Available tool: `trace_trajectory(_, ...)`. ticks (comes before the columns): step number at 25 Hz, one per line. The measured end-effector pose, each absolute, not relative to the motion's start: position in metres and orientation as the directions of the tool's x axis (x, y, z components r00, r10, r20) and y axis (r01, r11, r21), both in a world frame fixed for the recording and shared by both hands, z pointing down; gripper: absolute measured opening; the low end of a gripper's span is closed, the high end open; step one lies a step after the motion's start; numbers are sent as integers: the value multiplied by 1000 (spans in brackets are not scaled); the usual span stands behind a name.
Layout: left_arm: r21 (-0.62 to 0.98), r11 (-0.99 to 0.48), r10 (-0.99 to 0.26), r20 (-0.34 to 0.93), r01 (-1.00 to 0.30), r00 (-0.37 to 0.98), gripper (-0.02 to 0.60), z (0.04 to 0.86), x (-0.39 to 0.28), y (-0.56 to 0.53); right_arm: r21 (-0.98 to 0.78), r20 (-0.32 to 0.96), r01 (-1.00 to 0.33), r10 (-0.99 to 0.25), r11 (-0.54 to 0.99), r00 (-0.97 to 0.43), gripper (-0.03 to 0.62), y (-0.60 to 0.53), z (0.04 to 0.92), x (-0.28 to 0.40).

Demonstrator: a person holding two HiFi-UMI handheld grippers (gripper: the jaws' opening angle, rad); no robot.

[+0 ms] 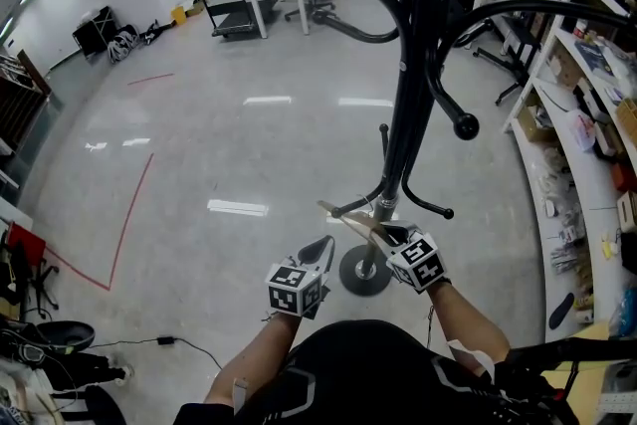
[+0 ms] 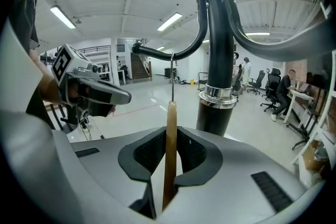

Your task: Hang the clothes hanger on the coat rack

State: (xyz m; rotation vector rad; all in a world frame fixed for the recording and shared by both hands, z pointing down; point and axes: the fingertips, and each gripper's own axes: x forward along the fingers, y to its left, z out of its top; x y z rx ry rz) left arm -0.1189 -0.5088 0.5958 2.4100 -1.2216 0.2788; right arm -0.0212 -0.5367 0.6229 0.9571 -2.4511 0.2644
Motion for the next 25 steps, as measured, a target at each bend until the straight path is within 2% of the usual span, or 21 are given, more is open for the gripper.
trace_trajectory(25,279,-504,-729,370,-817,576,2,599,-123,-502,32,511,-679,-596,734,-620,58,-546,622,-29)
